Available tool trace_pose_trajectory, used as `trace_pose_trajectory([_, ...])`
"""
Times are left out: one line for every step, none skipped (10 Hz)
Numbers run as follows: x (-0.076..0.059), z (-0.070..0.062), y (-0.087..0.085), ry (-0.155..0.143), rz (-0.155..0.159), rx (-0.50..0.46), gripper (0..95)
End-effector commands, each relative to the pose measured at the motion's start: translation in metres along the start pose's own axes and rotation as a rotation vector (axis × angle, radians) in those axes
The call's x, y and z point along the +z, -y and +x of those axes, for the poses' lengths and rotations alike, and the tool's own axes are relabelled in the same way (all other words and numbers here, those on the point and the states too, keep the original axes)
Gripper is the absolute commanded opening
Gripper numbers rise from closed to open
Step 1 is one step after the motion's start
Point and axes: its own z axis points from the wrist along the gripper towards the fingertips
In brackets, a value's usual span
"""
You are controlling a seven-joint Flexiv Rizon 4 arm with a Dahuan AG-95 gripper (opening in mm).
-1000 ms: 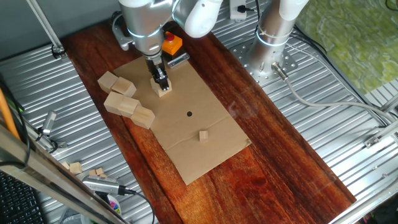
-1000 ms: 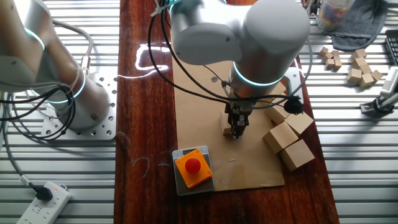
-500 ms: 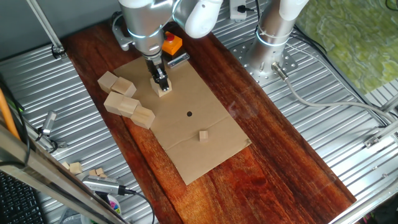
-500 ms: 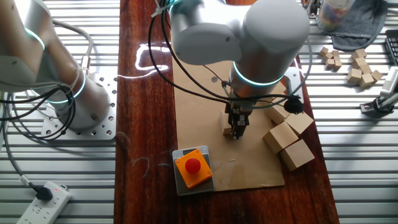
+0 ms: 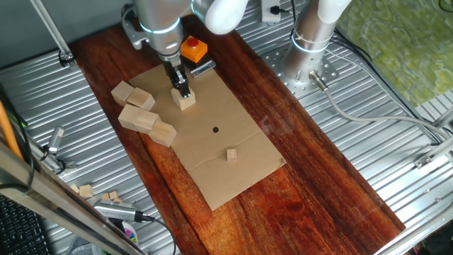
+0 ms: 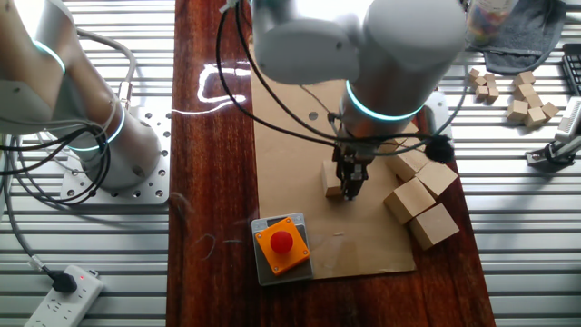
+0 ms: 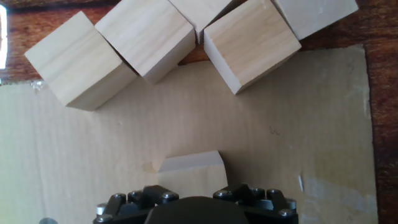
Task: Stack the blocks into a pyramid shape
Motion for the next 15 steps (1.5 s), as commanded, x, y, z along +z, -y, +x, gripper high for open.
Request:
trace_pose_trajectory([-0.011,0.001,0.000,0.005,0.042,0.018,57.0])
trace_pose_trajectory([-0.015,0.001,-0.001,0.005,0.070,0.025,38.0])
trace_pose_trajectory([-0.021,0.001,-0.001,0.006,0.094,0.034,0.0])
trace_pose_trajectory([-0.024,0.000,-0.001,0.005,0.095,0.027,0.0])
trace_pose_trajectory([-0.028,-0.003,0.000,0.000,0.088,0.008,0.0])
trace_pose_trajectory([-0.032,-0.009,0.004,-0.006,0.086,-0.048,0.0])
trace_pose_trajectory([-0.036,-0.017,0.010,-0.006,0.086,-0.093,0.0])
trace_pose_trajectory([-0.042,-0.027,0.016,-0.011,0.088,-0.138,0.0])
trace_pose_trajectory([-0.051,-0.041,0.023,-0.024,0.077,-0.186,0.0])
trace_pose_trajectory([-0.058,-0.056,0.027,-0.030,0.075,-0.225,0.0])
trace_pose_trajectory([-0.062,-0.066,0.031,-0.039,0.077,-0.249,0.0])
trace_pose_trajectory([-0.065,-0.084,0.037,-0.043,0.088,-0.293,0.0])
trace_pose_trajectory([-0.065,-0.096,0.043,-0.045,0.086,-0.322,0.0])
trace_pose_trajectory([-0.061,-0.102,0.045,-0.039,0.083,-0.335,0.0])
trace_pose_trajectory([-0.055,-0.108,0.046,-0.035,0.085,-0.357,0.0])
